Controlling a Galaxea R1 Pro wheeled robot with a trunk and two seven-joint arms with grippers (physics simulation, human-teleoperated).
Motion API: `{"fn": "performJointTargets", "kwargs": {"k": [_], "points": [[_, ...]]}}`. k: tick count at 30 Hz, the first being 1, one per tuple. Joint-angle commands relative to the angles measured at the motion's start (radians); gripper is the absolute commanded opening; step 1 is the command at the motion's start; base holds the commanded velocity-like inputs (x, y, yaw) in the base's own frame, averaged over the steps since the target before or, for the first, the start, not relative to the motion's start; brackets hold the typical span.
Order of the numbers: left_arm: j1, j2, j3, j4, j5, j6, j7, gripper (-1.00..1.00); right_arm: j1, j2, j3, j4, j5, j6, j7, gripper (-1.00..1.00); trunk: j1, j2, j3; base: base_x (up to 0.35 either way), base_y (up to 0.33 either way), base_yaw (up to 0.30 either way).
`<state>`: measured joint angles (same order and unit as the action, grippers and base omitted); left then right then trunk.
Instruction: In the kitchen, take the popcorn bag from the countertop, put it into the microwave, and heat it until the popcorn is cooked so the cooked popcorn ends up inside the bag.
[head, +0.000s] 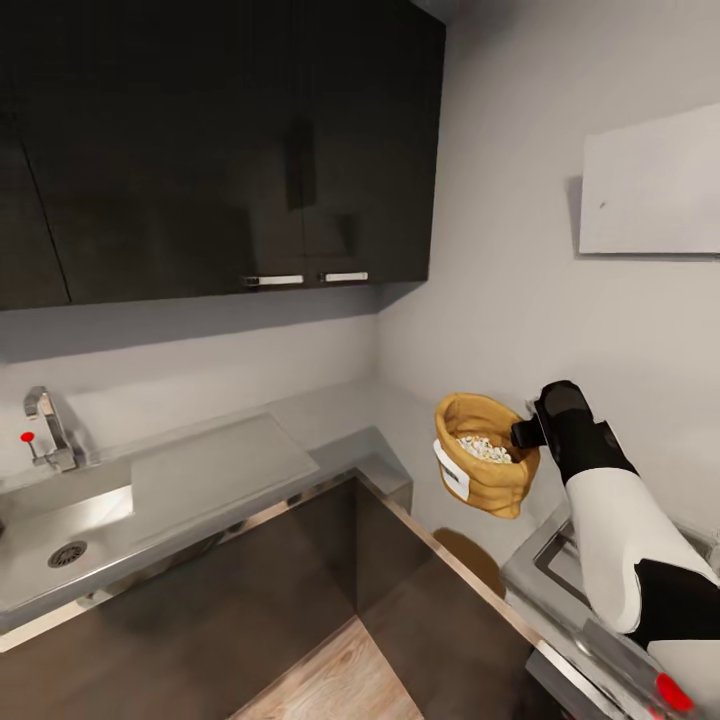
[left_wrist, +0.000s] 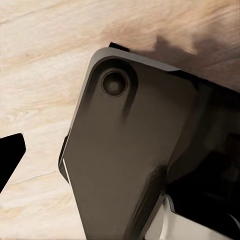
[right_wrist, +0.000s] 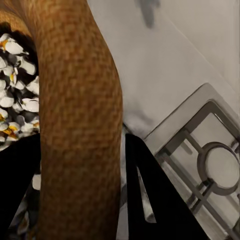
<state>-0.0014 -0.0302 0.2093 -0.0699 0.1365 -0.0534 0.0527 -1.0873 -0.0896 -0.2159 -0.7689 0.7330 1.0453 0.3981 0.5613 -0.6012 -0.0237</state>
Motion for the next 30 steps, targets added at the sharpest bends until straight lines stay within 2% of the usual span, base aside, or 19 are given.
{"fn": "performJointTargets", "kwargs": {"k": [1,16,18,22,30], "points": [[0.000,0.000,-0.002,-0.001,0.011,-0.002,0.002,1.00,-0.001,0.001,-0.002,-0.001,0.011,0.002,0.010,-1.00,0.000,-0.002,-0.002,-0.330,0.000,0.000],[0.000,-0.003,-0.004,-0.001,0.003,0.000,0.002,1.00,-0.001,0.008,-0.016,-0.001,-0.008,0.002,0.019,-1.00,0.000,-0.002,-0.002,-0.345,0.000,0.000],[0.000,-0.003,-0.005,-0.001,0.002,0.000,0.002,1.00,-0.001,0.008,-0.016,-0.001,-0.030,0.002,0.019,-1.00,0.000,-0.002,-0.002,-0.346,0.000,0.000],[0.000,-0.003,-0.005,-0.001,0.002,0.000,0.002,1.00,-0.001,0.008,-0.016,0.001,-0.116,0.002,0.019,-1.00,0.000,-0.002,-0.002,-0.346,0.000,0.000],[0.000,-0.002,-0.007,-0.001,0.001,0.000,0.002,1.00,-0.001,0.006,-0.016,0.002,-0.133,0.002,0.022,-1.00,0.000,-0.002,-0.002,-0.328,0.000,0.000]]}}
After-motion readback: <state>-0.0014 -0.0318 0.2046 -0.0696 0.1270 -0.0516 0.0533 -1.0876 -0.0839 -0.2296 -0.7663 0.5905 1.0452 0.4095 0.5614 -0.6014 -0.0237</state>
